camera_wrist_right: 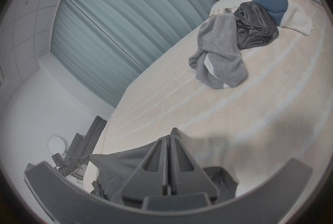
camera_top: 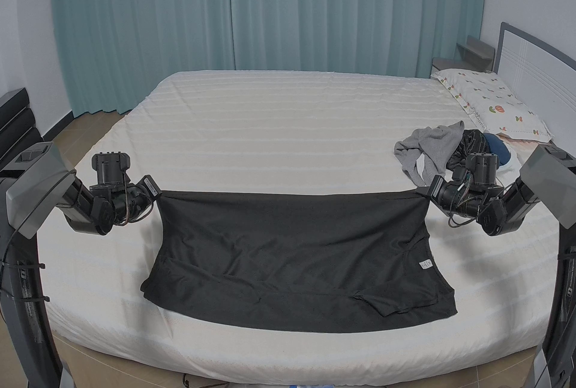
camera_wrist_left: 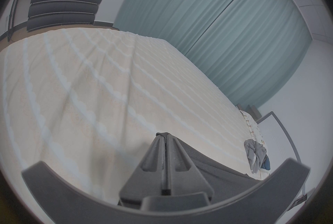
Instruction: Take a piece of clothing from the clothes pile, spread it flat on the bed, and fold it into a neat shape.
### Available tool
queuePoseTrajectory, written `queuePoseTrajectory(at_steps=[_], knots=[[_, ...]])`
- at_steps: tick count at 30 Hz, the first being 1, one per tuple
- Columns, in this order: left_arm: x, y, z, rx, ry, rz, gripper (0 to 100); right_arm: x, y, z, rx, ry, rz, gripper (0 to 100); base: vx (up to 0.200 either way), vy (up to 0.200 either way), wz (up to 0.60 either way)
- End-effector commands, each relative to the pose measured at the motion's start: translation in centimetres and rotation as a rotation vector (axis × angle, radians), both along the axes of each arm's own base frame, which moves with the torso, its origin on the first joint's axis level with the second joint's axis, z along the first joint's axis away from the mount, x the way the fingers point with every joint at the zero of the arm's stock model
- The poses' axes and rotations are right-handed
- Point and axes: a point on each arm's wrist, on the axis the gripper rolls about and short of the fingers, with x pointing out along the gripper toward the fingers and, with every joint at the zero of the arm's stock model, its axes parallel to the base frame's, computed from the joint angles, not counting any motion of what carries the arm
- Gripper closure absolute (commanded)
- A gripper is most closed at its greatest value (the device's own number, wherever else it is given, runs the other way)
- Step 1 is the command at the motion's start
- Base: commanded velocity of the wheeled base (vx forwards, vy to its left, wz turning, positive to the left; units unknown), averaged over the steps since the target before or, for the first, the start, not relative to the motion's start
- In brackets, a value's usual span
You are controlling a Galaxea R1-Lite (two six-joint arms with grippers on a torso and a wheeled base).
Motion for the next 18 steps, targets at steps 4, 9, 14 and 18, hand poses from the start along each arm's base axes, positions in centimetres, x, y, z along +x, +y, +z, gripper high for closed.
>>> queuePoseTrajectory(at_steps=[4,9,14,18], knots=[[-3.0,-0.1,-0.6,0.036,0.079,-0.026,100,-3.9,-0.1,-1.1,-0.012,0.04,0.031,100,0.0,0.0,0.0],[-4.7,-0.3,-2.3,0.058,0.158,-0.053,100,-6.4,-0.3,-3.1,-0.066,0.076,0.063,100,0.0,0.0,0.0],[-6.4,-0.3,-3.4,0.08,0.175,-0.067,100,-8.1,-0.5,-4.0,-0.099,0.089,0.095,100,0.0,0.0,0.0],[-7.5,-0.5,-4.1,0.105,0.186,-0.087,100,-9.3,-0.7,-4.8,-0.136,0.111,0.117,100,0.0,0.0,0.0]])
